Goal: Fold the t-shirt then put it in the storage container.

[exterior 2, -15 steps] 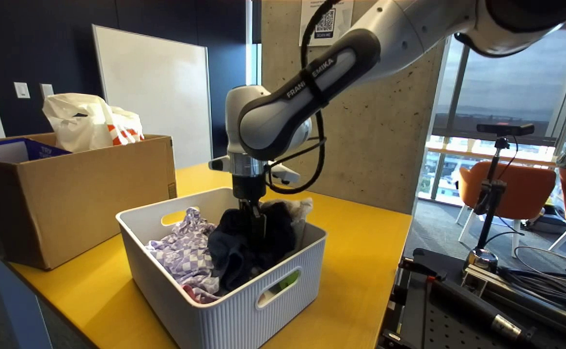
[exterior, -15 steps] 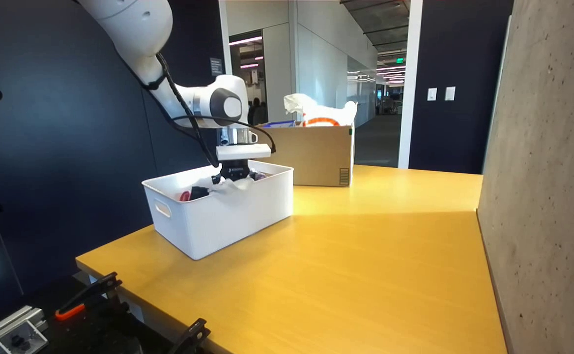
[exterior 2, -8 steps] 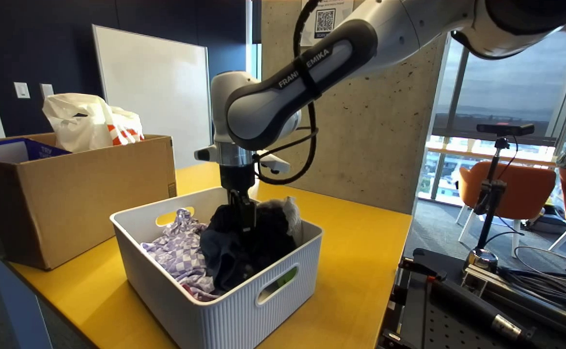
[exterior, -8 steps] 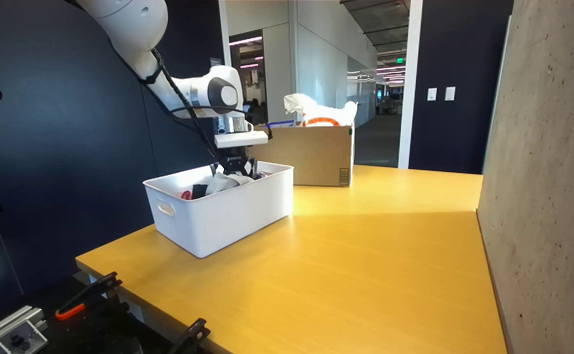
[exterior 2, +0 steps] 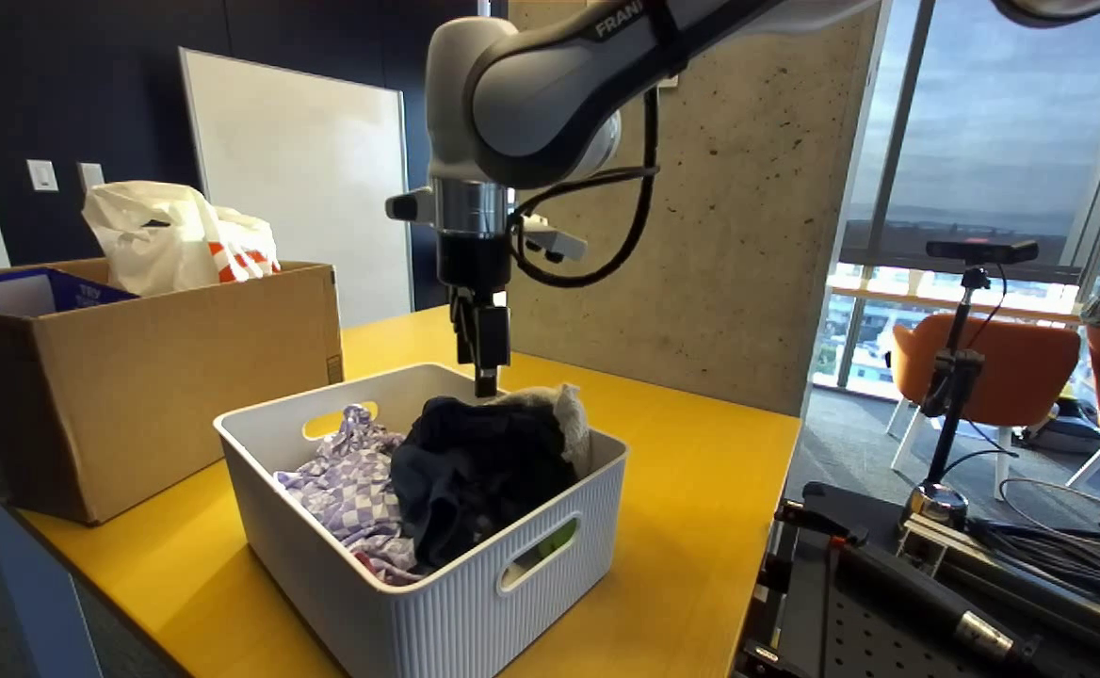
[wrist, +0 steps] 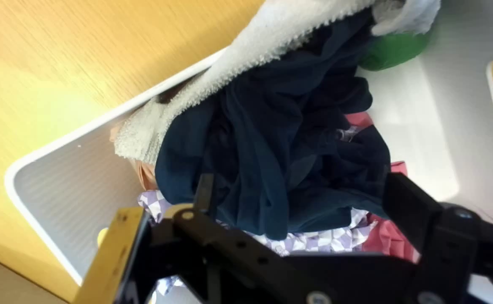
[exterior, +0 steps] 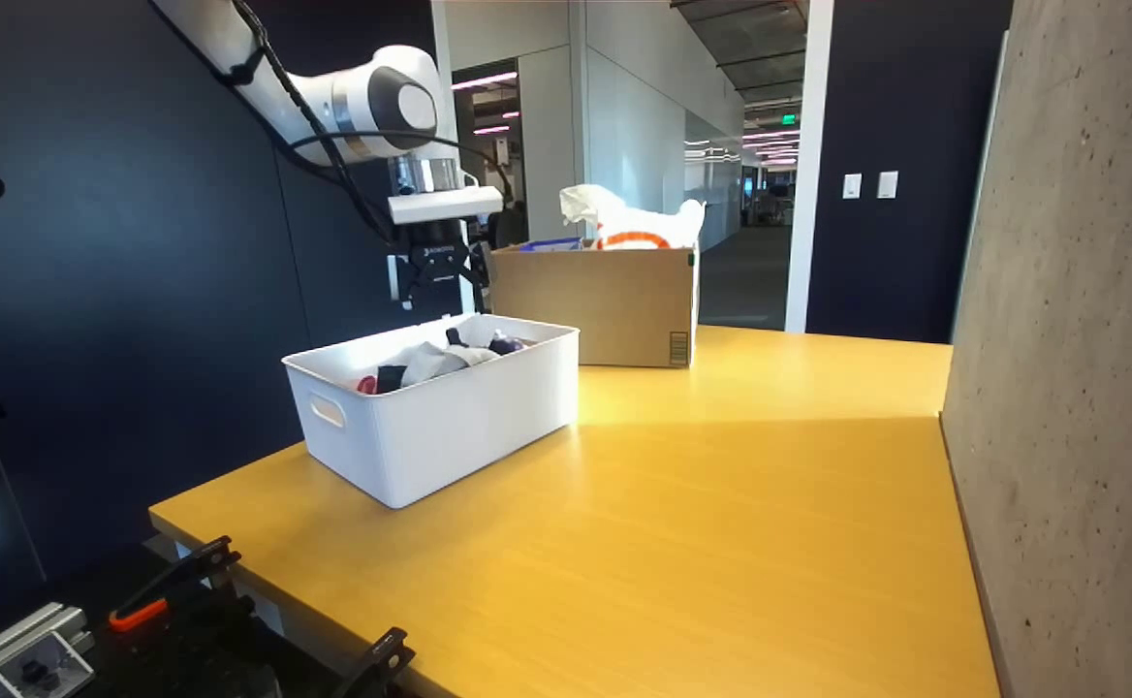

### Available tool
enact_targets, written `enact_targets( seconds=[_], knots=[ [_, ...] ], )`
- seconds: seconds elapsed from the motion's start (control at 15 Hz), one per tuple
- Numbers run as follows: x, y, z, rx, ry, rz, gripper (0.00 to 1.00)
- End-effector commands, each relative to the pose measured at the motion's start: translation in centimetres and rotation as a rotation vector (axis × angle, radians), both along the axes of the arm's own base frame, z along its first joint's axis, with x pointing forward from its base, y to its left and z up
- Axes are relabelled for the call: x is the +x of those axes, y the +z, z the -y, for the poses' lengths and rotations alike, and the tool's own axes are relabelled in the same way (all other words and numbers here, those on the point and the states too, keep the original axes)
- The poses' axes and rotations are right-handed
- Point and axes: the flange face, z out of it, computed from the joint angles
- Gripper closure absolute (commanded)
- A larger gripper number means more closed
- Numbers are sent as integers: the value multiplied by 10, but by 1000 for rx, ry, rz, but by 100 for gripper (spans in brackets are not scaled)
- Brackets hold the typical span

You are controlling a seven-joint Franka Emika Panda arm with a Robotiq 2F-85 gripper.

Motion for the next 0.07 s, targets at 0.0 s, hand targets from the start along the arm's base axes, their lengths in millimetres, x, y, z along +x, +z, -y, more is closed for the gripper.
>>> enact_targets(
  seconds=[0.0],
  knots=[
    [-22,18,12,5,-36,11,0]
  ],
)
